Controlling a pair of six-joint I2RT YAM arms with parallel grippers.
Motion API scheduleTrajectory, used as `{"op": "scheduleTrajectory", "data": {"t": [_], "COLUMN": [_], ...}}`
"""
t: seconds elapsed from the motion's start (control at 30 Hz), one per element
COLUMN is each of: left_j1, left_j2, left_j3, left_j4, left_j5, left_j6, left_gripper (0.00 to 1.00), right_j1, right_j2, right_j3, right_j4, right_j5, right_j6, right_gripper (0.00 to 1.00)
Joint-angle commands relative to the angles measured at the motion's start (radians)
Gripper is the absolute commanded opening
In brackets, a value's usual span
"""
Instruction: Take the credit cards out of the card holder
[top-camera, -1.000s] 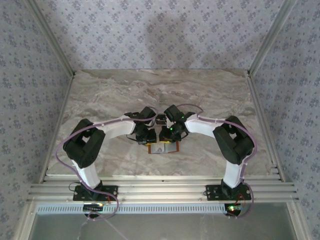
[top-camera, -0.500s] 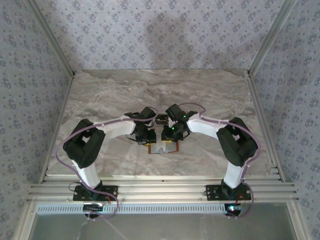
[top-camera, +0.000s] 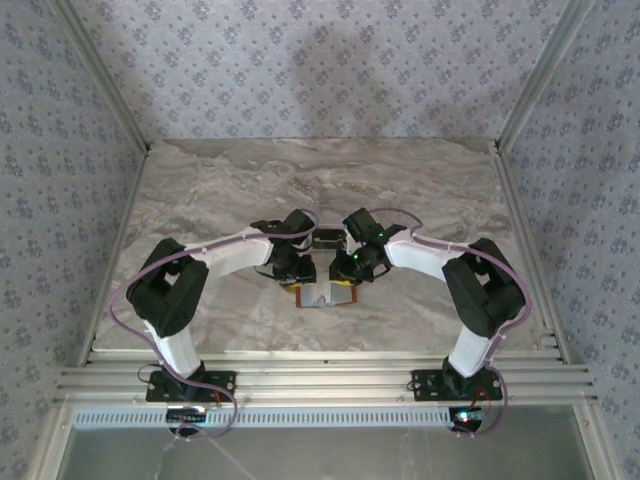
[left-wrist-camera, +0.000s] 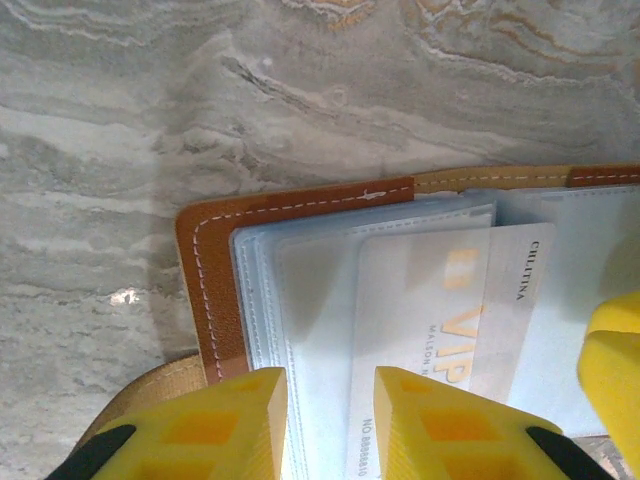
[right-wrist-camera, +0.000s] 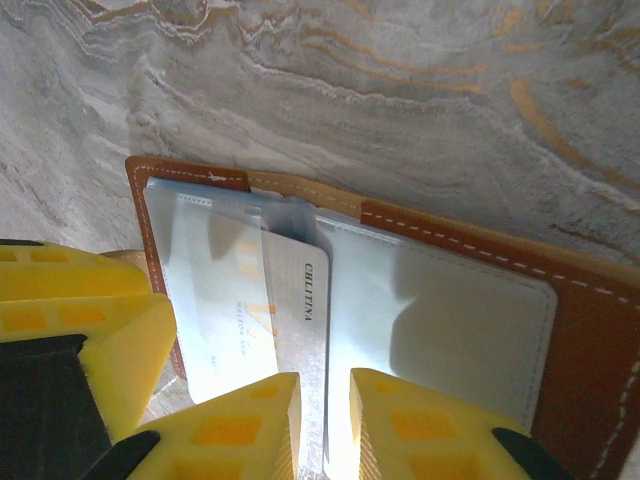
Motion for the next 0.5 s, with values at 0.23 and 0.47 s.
{"op": "scheduleTrajectory", "data": {"t": [0.23,0.47], "left_j1": [-0.011,-0.011], "left_j2": [0.056,0.070], "left_j3": [-0.006,-0.037], "left_j4": [-0.028,-0.018], "left_j5": [-0.020,-0.021], "left_j6": [0.001,-0.002], "left_gripper": [0.30,0.27], "right_j1": [-0.003,-0.003], "right_j2": [0.016,0.036], "right_j3": [-0.028,-0.036], "right_j4": [0.040,0.073], "right_j5": [-0.040,-0.064], "right_j6": [0.017,0.024], "right_gripper": [0.24,0.24]}}
